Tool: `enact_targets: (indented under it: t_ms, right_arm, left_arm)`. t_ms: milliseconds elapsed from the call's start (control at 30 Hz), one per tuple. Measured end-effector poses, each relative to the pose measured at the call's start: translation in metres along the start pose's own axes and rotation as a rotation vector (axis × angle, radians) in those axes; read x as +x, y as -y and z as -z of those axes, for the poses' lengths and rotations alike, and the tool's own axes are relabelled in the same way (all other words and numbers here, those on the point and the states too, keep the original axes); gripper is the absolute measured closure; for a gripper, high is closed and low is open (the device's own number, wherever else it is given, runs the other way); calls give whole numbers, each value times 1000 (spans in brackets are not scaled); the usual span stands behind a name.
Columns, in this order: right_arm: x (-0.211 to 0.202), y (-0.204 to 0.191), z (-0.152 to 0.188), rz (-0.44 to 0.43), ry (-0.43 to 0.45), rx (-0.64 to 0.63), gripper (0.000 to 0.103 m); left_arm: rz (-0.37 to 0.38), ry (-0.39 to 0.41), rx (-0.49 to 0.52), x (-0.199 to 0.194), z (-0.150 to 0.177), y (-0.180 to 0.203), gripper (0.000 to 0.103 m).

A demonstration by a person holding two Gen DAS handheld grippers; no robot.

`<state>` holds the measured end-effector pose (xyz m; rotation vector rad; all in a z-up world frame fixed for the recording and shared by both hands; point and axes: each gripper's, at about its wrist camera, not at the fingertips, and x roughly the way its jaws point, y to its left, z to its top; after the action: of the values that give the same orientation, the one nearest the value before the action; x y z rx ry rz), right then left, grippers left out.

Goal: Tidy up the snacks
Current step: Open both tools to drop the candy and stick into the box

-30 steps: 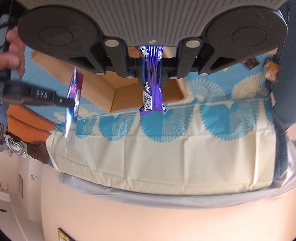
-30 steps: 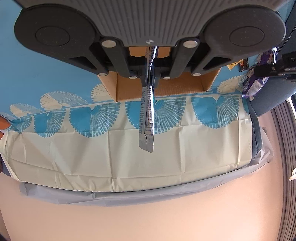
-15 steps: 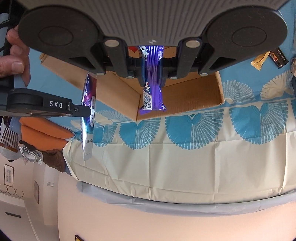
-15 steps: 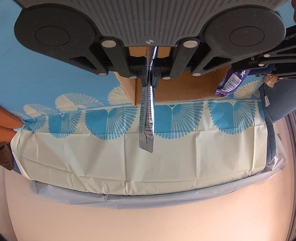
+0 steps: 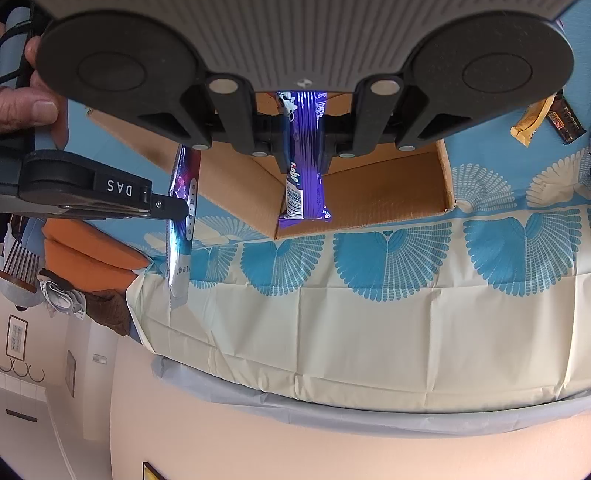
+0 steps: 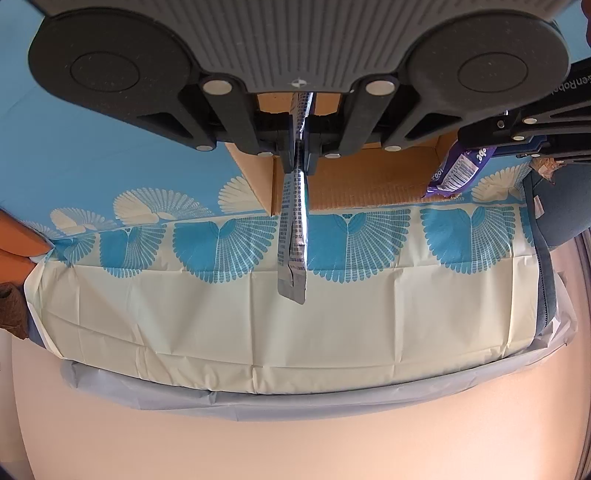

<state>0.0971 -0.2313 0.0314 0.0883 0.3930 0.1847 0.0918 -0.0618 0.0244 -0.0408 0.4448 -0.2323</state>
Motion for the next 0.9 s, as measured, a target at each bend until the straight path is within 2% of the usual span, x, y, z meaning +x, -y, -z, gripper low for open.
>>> enact_targets:
  t_ms: [233, 333, 367, 400, 433, 467, 500, 533, 733, 900]
  right_arm:
    - [0, 0, 0, -6, 1, -3, 98]
    - [1, 1, 0, 2, -5, 1, 97]
    - [2, 0, 0, 10, -7, 3, 96]
    - [3, 0, 0, 18, -11, 4, 85]
    - [3, 0, 0, 27, -12, 6, 66]
    - [3, 0, 0, 36, -9, 8, 56]
    - [3, -1, 0, 45, -2, 9, 44]
    - [2, -1, 0, 51, 4, 8, 42]
    - [4, -4, 0, 50, 5, 7, 41]
    - [2, -17, 0, 31, 19, 3, 41]
  left_arm:
    - [2, 6, -9, -2, -1, 1, 88]
    - [27, 1, -4, -2, -2, 2, 87]
    - [37, -8, 1, -2, -2, 4, 77]
    - [33, -9, 8, -1, -2, 6, 58]
    - [14, 3, 16, -3, -1, 8, 51]
    - [2, 12, 27, -4, -1, 9, 48]
    - [-4, 15, 38, -4, -1, 11, 48]
    - [-4, 21, 40, -5, -1, 11, 48]
    - [-39, 86, 28, -20, -5, 2, 49]
    - [-53, 114, -8, -57, -20, -27, 65]
